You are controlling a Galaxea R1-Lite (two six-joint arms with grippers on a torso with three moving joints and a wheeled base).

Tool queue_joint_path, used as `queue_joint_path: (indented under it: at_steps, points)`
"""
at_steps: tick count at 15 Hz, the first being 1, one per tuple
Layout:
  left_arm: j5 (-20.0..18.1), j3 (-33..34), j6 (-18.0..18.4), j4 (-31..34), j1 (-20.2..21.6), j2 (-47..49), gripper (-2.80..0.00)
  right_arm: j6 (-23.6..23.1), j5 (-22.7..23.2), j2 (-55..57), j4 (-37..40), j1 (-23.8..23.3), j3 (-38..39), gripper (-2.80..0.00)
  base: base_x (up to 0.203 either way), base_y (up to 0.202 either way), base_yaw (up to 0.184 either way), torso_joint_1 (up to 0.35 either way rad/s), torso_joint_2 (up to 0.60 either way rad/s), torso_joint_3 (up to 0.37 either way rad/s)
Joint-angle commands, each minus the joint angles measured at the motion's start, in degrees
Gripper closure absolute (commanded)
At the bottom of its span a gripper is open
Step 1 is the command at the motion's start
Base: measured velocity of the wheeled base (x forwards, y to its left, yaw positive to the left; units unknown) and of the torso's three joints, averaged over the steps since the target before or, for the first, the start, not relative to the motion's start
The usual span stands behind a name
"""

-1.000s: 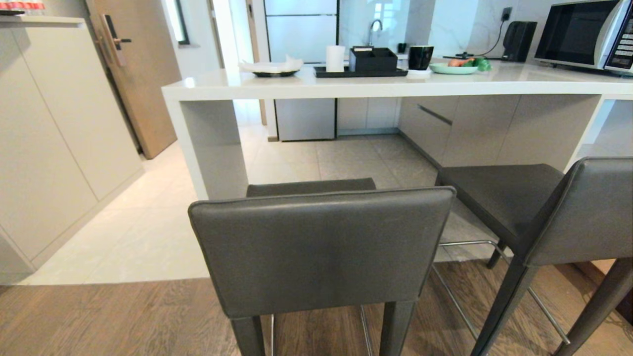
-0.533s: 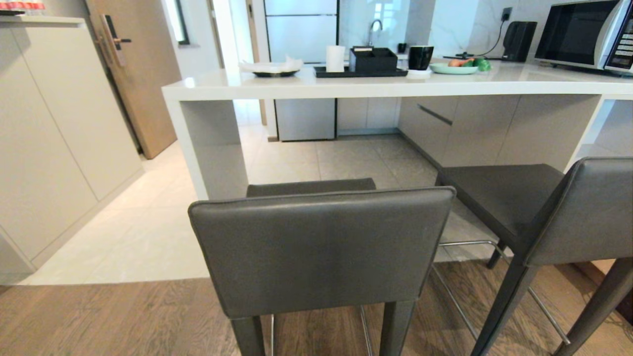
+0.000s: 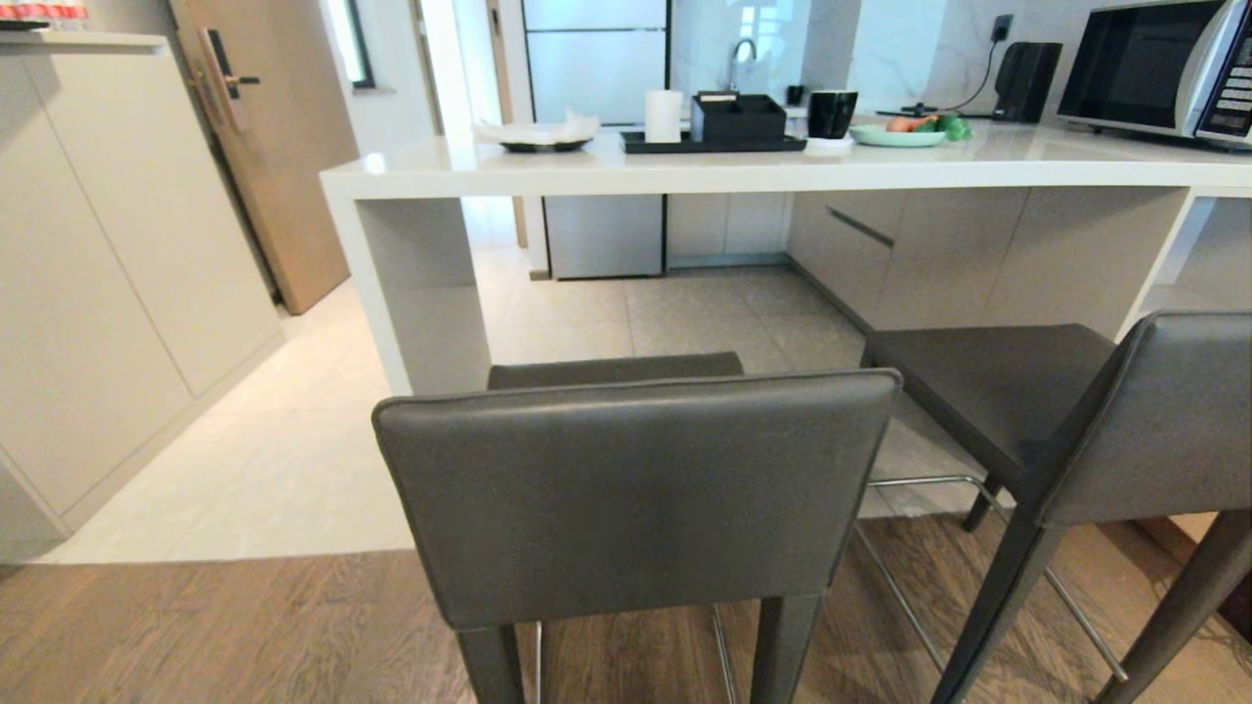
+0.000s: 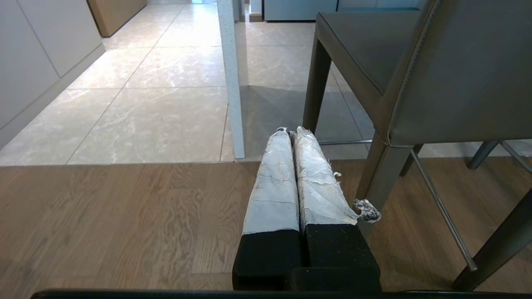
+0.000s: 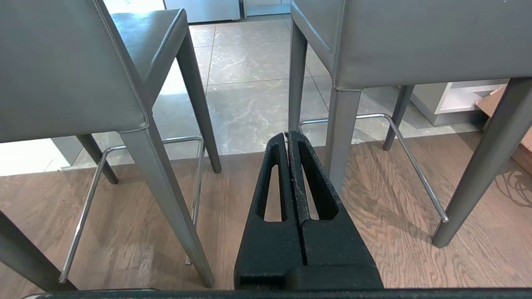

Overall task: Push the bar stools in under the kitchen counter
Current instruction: Push the gray chair back under the dining table

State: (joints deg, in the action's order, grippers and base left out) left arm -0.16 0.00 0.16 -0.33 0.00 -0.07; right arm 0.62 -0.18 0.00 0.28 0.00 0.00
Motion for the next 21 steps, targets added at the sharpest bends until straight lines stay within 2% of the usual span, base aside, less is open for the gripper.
queue_joint_path:
  at_steps: [1,21]
  points:
    - [-0.02,0.09,0.02,-0.02,0.0,0.07,0.0,-0.01,0.01,0.0,-0.01,0.0,0.09,0.0,0.0,0.0,0.0,0.0,0.0,0.0]
    - [-0.11,0.09,-0.16,-0.02,-0.09,0.07,0.0,-0.01,0.01,0.0,-0.01,0.0,0.09,0.0,0.0,0.0,0.0,0.0,0.0,0.0]
